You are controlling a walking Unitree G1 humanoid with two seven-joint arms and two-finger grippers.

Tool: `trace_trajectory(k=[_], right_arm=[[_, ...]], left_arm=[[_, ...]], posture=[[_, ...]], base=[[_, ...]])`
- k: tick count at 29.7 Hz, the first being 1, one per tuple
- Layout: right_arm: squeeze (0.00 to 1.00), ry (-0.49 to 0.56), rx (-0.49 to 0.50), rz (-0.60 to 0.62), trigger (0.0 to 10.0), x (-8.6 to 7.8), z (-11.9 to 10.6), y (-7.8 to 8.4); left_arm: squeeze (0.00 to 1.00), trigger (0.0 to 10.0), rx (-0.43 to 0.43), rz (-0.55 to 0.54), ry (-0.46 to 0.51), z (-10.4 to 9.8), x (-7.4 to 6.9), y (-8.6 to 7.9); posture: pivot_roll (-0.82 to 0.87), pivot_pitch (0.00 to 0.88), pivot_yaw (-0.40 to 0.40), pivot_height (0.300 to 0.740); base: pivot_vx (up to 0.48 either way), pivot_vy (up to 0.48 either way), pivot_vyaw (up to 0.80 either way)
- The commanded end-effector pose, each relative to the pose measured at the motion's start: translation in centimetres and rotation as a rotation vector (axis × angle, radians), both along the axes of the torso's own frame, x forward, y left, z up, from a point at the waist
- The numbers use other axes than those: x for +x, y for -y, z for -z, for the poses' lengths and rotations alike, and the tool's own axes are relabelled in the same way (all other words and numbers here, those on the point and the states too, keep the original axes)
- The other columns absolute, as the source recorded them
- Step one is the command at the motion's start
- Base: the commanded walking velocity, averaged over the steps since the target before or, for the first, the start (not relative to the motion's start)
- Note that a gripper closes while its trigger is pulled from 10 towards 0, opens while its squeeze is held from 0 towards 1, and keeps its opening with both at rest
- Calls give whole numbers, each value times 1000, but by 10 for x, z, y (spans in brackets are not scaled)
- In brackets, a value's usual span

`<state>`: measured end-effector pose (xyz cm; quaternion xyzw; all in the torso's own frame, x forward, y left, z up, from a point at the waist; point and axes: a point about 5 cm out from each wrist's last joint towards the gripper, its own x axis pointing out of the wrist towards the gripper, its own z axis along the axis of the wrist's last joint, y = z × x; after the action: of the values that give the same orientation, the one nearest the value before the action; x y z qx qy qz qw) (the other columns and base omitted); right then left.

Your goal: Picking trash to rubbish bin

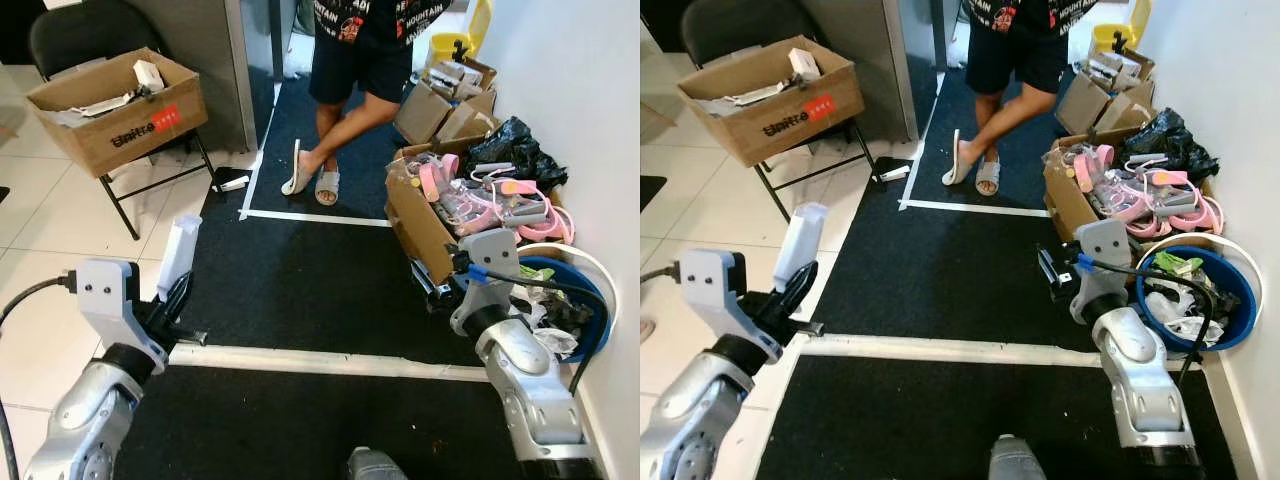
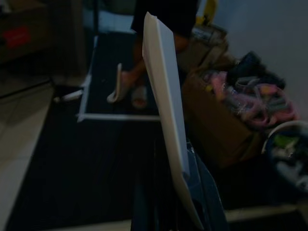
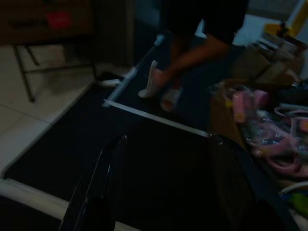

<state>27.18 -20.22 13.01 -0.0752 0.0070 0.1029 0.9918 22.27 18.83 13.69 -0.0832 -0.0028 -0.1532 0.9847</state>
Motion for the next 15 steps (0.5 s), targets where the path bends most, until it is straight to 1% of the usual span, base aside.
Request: trace_trajectory(k=[1,15], right_arm=[[0,22,6,-18,10000,1,-4,-6],[0,26,1,-23,10000,1,-5,-5]], left_arm=[[0,10000,20,-27,-25,5,-4,-7],[0,10000,19,-32,-23,4,-4,-7]], posture=[[-113,82,48,740],[-111,86,49,740]], base=[[480,0,0],[480,0,0]])
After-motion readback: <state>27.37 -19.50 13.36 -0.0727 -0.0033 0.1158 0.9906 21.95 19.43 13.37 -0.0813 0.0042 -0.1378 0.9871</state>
